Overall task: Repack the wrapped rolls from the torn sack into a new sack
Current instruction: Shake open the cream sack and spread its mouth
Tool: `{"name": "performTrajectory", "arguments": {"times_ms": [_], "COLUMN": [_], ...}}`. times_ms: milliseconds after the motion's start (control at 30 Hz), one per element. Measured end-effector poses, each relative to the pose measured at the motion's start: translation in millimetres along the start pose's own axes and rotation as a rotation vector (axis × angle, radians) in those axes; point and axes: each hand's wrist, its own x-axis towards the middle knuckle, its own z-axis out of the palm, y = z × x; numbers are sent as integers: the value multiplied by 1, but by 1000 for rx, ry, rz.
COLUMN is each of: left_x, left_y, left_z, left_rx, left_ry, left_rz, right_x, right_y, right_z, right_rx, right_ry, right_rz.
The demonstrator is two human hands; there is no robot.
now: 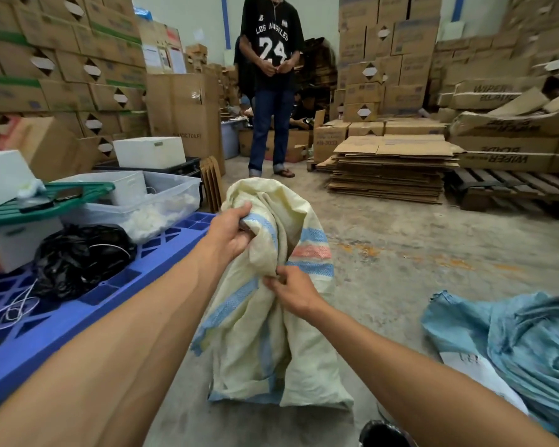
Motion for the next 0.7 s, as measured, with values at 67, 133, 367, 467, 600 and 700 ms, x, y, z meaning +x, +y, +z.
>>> {"name": "performTrajectory", "arguments": {"times_ms": [67, 133, 367, 467, 600, 700], "left_x": [15, 7, 0, 2, 5, 9], "left_y": [-1, -3, -42, -34, -13, -14], "left_z": [-15, -20, -53, -55, -54, -53], "left_rx": [214, 543, 1531, 1193, 834, 865], "left_ry": [21, -59, -336, -250, -134, -21], "left_rz": [97, 173, 307, 337, 222, 280], "right_x": [3, 13, 48, 51, 56, 49], "right_y": [-5, -11, -30, -33, -37, -41], "right_z": [-7, -20, -84, -106, -133, -133], "right_rx": [265, 575, 1218, 1175, 1115, 1016], "right_ry": [85, 174, 268, 263, 295, 179], "right_rz": [41, 131, 347, 375, 369, 325]}}
